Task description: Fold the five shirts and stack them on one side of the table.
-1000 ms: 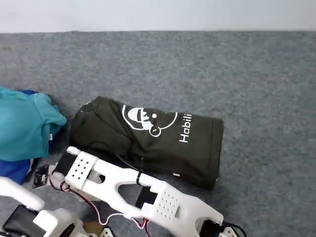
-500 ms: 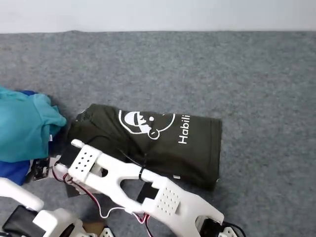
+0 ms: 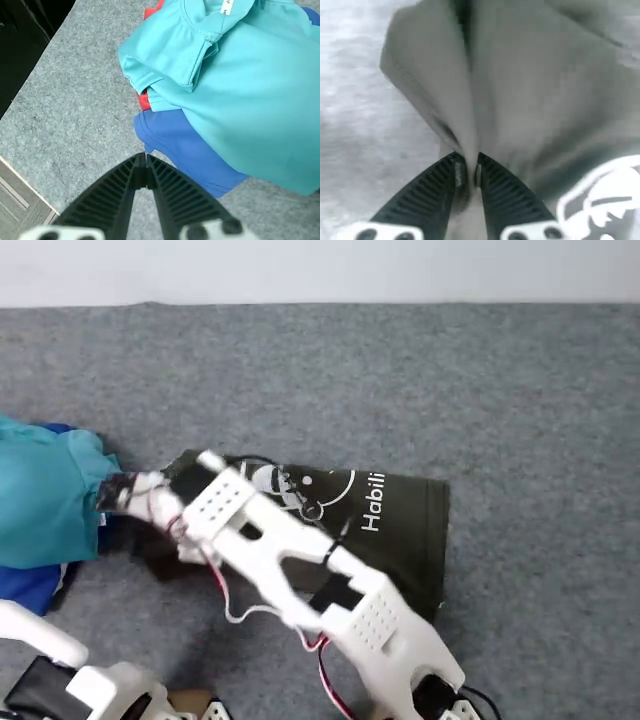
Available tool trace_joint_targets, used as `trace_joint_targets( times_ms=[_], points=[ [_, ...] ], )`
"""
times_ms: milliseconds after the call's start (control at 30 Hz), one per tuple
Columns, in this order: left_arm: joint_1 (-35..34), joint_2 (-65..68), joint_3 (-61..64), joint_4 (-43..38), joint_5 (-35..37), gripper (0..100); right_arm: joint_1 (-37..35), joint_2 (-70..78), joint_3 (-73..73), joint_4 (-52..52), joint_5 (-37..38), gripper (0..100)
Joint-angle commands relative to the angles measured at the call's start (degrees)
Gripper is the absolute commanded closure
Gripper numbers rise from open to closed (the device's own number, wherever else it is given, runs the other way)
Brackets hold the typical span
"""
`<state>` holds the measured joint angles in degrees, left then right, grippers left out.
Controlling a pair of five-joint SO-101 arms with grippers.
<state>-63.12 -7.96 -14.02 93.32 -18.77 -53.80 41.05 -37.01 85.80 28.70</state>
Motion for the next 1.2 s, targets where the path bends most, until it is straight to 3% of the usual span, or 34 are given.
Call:
trace_joint_targets(
  times_ms=[0, 300, 533, 800, 1033, 1167],
  points=[
    [1.93, -1.76, -0.13, 0.35, 0.26, 100, 4.26, -4.26, -0.97, -2.33, 0.62, 98.8],
    [6.51, -1.76, -0.13, 0.44, 0.44, 100, 9.80, -3.82, -0.97, -5.93, 0.62, 96.9],
    [9.23, -1.93, 3.74, 0.18, 0.44, 100, 10.15, -1.80, -0.88, -5.58, 0.26, 75.9],
    [8.97, -2.02, 4.18, -1.14, 0.44, 100, 10.42, -2.24, -2.99, -5.05, 0.18, 77.5],
    [9.14, -2.20, 4.18, -1.49, 0.44, 100, 7.87, -2.24, -8.26, -3.65, 0.18, 97.8],
    [9.05, -2.20, 4.18, -1.49, 0.35, 100, 6.20, -0.92, -8.26, 0.57, 0.18, 98.7]
  ],
)
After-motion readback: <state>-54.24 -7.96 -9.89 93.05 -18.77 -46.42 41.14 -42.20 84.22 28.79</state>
